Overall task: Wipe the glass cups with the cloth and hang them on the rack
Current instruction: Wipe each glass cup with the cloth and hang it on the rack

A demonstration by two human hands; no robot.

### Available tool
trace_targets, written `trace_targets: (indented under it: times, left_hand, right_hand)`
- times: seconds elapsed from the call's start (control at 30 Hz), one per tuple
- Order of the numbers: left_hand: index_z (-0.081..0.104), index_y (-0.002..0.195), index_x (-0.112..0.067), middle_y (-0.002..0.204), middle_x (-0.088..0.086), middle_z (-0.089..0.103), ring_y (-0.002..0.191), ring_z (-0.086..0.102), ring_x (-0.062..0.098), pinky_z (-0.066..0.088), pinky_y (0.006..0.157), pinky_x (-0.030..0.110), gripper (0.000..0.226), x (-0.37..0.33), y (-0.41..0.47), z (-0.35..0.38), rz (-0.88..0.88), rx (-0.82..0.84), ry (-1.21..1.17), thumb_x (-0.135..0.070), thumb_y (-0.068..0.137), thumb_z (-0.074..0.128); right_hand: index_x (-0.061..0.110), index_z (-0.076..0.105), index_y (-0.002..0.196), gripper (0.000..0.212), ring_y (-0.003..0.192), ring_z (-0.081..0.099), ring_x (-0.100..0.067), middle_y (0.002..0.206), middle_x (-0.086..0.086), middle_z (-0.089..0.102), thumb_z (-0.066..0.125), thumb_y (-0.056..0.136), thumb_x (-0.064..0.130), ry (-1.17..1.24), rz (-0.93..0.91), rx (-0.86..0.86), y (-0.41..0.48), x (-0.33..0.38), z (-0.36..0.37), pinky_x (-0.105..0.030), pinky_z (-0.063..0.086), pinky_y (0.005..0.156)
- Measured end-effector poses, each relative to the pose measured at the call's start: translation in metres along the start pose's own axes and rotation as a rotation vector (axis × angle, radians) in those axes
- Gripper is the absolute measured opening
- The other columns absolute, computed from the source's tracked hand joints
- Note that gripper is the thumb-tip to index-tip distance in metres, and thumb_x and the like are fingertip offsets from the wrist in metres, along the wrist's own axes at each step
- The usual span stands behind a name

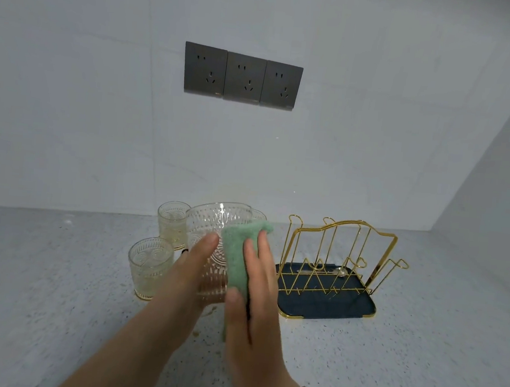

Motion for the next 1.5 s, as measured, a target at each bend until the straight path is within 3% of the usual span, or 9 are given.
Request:
trace_targets:
  times: [0.13, 0.27, 0.37, 0.47, 0.73, 0.97, 1.13, 1.33, 1.5]
  left_hand:
    - [0.071, 0.098, -0.019, 0.100, 0.015, 0.072, 0.091, 0.069, 0.034, 0.054, 0.080, 0.047, 0.053, 0.005, -0.003, -0.003, -0.006, -0.003, 0.126, -0.057, 0.064, 0.058]
    - [0.054, 0.122, -0.012, 0.119, 0.015, 0.063, 0.110, 0.059, 0.036, 0.041, 0.097, 0.061, 0.103, 0.004, -0.006, -0.007, -0.065, 0.007, 0.303, -0.079, 0.044, 0.062]
    - [0.055, 0.117, -0.012, 0.110, 0.009, 0.067, 0.101, 0.064, 0.029, 0.048, 0.094, 0.050, 0.095, 0.001, -0.004, -0.008, -0.065, 0.041, 0.452, -0.065, 0.039, 0.061]
    - [0.056, 0.113, -0.018, 0.097, -0.001, 0.073, 0.090, 0.070, 0.017, 0.055, 0.082, 0.032, 0.087, -0.003, -0.004, -0.008, -0.066, 0.120, 0.505, -0.057, 0.036, 0.063]
    - [0.063, 0.103, -0.008, 0.092, 0.006, 0.072, 0.084, 0.068, 0.024, 0.050, 0.080, 0.039, 0.099, 0.002, 0.001, -0.021, -0.185, 0.266, 0.473, -0.070, 0.027, 0.077]
    - [0.061, 0.111, -0.011, 0.097, 0.006, 0.073, 0.087, 0.070, 0.023, 0.057, 0.070, 0.033, 0.050, 0.003, 0.002, -0.022, -0.211, 0.248, 0.237, -0.045, 0.075, 0.057]
    - [0.052, 0.114, -0.032, 0.111, -0.008, 0.066, 0.098, 0.067, 0.014, 0.056, 0.077, 0.029, 0.081, 0.019, -0.009, -0.027, -0.047, 0.057, 0.209, -0.041, 0.040, 0.083]
    - [0.060, 0.107, -0.007, 0.094, 0.011, 0.074, 0.081, 0.071, 0.023, 0.058, 0.059, 0.028, 0.072, 0.020, -0.005, -0.024, -0.098, 0.031, 0.068, -0.040, 0.043, 0.067]
    - [0.068, 0.073, -0.012, 0.068, 0.005, 0.073, 0.060, 0.067, 0.020, 0.056, 0.047, 0.027, 0.016, 0.025, -0.010, -0.018, -0.228, -0.003, 0.015, -0.025, 0.081, 0.063]
  right_hand:
    - [0.040, 0.024, 0.137, 0.043, 0.109, 0.050, 0.012, 0.129, 0.014, 0.047, 0.025, 0.094, 0.044, 0.363, 0.298, 0.073, 0.019, -0.003, -0.018, -0.020, 0.049, 0.089]
    - [0.047, 0.047, 0.110, 0.025, 0.089, 0.057, 0.015, 0.099, 0.026, 0.059, 0.032, 0.091, 0.041, 0.429, 0.428, 0.023, 0.026, -0.013, -0.034, -0.021, 0.052, 0.082]
    - [0.041, 0.045, 0.118, 0.042, 0.102, 0.057, 0.002, 0.113, 0.014, 0.058, 0.034, 0.078, 0.047, 0.407, 0.429, -0.052, 0.028, -0.016, -0.044, -0.035, 0.050, 0.091]
    - [0.038, 0.042, 0.104, 0.038, 0.081, 0.053, 0.014, 0.098, 0.015, 0.054, 0.039, 0.071, 0.058, 0.277, 0.334, -0.023, 0.032, -0.012, -0.058, -0.015, 0.046, 0.073]
    - [0.018, 0.062, 0.091, 0.024, 0.084, 0.060, -0.010, 0.094, 0.000, 0.064, 0.075, 0.071, 0.020, -0.082, 0.284, 0.612, 0.035, 0.005, -0.073, -0.026, 0.048, 0.077]
    - [0.029, 0.063, 0.053, 0.034, 0.032, 0.041, 0.000, 0.039, 0.011, 0.051, 0.066, 0.077, 0.005, 0.177, 0.508, 0.559, 0.034, 0.008, -0.072, -0.011, 0.032, 0.034]
    - [0.009, 0.057, 0.067, 0.015, 0.042, 0.056, -0.002, 0.047, 0.005, 0.062, 0.059, 0.081, 0.004, 0.491, 0.713, 0.251, 0.033, -0.002, -0.069, -0.013, 0.048, 0.050]
    - [0.021, 0.062, 0.087, 0.023, 0.051, 0.050, -0.015, 0.066, -0.002, 0.058, 0.071, 0.066, 0.021, 0.344, 0.673, 0.696, 0.026, 0.007, -0.056, -0.023, 0.042, 0.047]
    - [0.026, 0.053, 0.084, 0.017, 0.052, 0.044, -0.012, 0.063, 0.000, 0.047, 0.050, 0.086, 0.010, -0.153, 0.466, 0.960, 0.030, 0.017, -0.055, -0.019, 0.036, 0.049]
Point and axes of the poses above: each hand's wrist, its own y-axis towards the middle knuckle, its own z-axis out of the palm, x = y × z, the point moved 2 cm from there along y, towards the middle knuckle
